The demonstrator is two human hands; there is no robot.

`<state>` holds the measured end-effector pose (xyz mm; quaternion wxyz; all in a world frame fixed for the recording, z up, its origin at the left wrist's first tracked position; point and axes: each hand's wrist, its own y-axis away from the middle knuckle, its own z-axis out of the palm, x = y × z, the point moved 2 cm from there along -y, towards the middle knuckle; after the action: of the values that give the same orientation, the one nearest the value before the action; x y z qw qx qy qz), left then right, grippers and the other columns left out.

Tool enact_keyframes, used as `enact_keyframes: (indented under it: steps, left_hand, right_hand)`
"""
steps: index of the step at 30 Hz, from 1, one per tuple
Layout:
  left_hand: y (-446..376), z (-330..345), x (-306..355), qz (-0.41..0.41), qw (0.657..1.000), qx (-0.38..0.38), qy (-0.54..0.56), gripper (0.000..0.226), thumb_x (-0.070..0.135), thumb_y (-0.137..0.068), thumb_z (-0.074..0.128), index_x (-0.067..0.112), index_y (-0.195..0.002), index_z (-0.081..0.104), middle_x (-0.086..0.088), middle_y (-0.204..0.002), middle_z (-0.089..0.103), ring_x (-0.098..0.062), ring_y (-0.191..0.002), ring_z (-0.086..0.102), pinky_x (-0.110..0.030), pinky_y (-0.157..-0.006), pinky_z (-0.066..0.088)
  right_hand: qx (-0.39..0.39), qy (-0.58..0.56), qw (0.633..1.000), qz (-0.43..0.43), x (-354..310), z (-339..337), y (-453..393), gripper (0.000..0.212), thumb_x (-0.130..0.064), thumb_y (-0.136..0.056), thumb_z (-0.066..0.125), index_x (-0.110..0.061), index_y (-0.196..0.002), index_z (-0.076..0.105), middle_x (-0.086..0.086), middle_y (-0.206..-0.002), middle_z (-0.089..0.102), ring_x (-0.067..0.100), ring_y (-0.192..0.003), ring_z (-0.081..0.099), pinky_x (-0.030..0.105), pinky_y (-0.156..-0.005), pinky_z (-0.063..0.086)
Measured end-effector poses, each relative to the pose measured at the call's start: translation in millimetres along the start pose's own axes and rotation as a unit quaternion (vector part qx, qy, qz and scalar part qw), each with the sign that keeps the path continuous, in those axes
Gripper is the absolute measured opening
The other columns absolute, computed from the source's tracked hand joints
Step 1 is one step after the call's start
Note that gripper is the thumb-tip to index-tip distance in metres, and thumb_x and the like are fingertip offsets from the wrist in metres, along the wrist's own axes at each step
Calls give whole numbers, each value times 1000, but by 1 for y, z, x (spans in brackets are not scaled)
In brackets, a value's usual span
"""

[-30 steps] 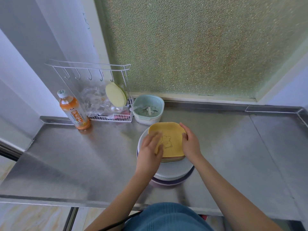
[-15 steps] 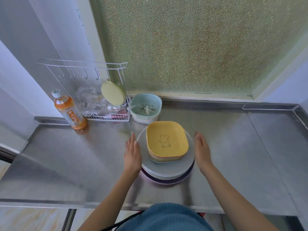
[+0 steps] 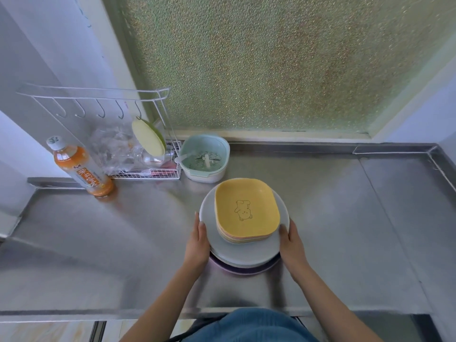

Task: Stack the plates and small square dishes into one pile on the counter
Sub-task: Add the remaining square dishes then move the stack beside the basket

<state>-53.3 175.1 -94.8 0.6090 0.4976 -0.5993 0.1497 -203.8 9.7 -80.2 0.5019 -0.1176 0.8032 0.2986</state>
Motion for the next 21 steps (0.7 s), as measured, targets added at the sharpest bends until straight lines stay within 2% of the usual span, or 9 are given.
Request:
enact_keyframes:
  steps: [2, 4, 8, 10, 12, 16, 21]
  left_hand:
    - [-4, 14, 9, 12, 1000, -10, -14, 54, 38, -101, 22, 21, -152, 13, 3, -158, 22, -16, -144, 24, -23, -112, 19]
    - [-11, 30, 18, 15, 999, -19, -26, 54, 36, -102, 21, 19, -152, 11, 4, -158, 17, -15, -145, 21, -19, -107, 18]
    - [-36, 57, 39, 1, 999, -38, -10, 55, 45, -100, 21, 27, -151, 13, 7, -158, 21, -18, -144, 27, -32, -115, 22]
    - [-52, 66, 46, 8, 999, -35, -13, 64, 60, -91, 21, 33, -150, 18, 7, -155, 30, -20, -140, 34, -42, -116, 27]
    - [-67, 71, 54, 11, 1000, -25, -12, 71, 65, -84, 19, 35, -148, 20, 8, -153, 34, -20, -137, 38, -44, -115, 30]
    - [-91, 78, 76, -10, 1000, -6, 9, 55, 49, -98, 20, 29, -149, 23, 5, -152, 35, -20, -136, 37, -36, -113, 29]
    - [-117, 85, 90, -38, 998, 23, 45, 46, 40, -101, 23, 27, -143, 34, 1, -145, 43, -20, -134, 39, -41, -114, 29]
  right_hand:
    - [15, 7, 1000, 3, 2, -12, -6, 40, -25, -101, 33, -19, -140, 36, -2, -125, 50, 16, -112, 48, 32, -92, 38]
    - [26, 12, 1000, 8, 2, -25, -14, 40, -25, -101, 33, -20, -140, 34, -3, -123, 50, 19, -112, 48, 33, -91, 38]
    - [33, 16, 999, 20, -5, -42, -38, 41, -27, -101, 32, -22, -142, 31, -2, -125, 51, 17, -106, 47, 32, -87, 37]
    - [30, 15, 999, 24, -10, -45, -55, 43, -28, -101, 32, -23, -143, 28, -1, -128, 50, 17, -106, 47, 33, -88, 37]
    - [25, 10, 999, 26, -16, -45, -72, 44, -29, -100, 32, -24, -144, 27, -1, -131, 50, 18, -109, 47, 34, -90, 37]
    - [19, 8, 999, 31, -32, -42, -107, 45, -31, -100, 32, -25, -144, 27, 3, -135, 50, 25, -119, 49, 34, -92, 38]
    - [27, 11, 999, 28, -52, -39, -140, 44, -28, -101, 30, -22, -144, 28, 2, -125, 52, 19, -105, 48, 31, -85, 36]
